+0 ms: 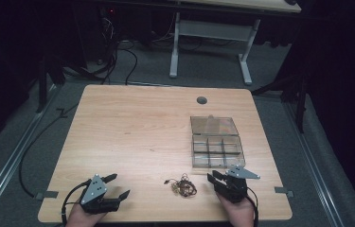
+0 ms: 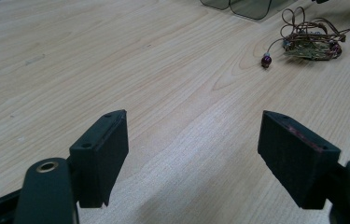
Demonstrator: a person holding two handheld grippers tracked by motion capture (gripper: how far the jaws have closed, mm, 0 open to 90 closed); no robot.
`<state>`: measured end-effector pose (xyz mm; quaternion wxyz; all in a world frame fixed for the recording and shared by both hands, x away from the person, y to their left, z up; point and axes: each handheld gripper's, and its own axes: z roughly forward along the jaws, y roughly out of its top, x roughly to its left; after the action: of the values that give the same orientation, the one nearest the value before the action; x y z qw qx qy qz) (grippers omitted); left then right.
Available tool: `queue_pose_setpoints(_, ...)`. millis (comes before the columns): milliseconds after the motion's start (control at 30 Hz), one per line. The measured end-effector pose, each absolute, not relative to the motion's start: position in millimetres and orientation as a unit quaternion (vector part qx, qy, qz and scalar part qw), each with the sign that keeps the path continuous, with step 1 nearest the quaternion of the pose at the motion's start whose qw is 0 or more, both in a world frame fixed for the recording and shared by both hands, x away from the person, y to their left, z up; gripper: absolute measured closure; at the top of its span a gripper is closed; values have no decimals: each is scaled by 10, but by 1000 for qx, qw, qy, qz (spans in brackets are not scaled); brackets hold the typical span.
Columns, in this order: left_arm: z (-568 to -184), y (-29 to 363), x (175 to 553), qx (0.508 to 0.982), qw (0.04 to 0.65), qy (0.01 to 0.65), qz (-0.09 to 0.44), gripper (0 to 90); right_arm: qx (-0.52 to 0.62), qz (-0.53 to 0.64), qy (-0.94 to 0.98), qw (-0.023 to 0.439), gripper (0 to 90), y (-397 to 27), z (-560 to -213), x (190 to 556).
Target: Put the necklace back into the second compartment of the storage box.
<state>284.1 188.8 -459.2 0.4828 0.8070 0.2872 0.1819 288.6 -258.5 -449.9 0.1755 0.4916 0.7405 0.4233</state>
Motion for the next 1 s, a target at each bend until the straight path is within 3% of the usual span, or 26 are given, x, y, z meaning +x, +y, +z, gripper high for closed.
queue_pose_setpoints(767, -4592, 1885, 2835, 809, 485, 281, 179, 246, 450, 435, 765, 155, 557, -2317, -4351, 2892)
queue_pose_setpoints(1000, -4592, 1886, 2839, 809, 484, 283, 177, 245, 414, 449, 786, 98, 433, -1982, -4324, 2941)
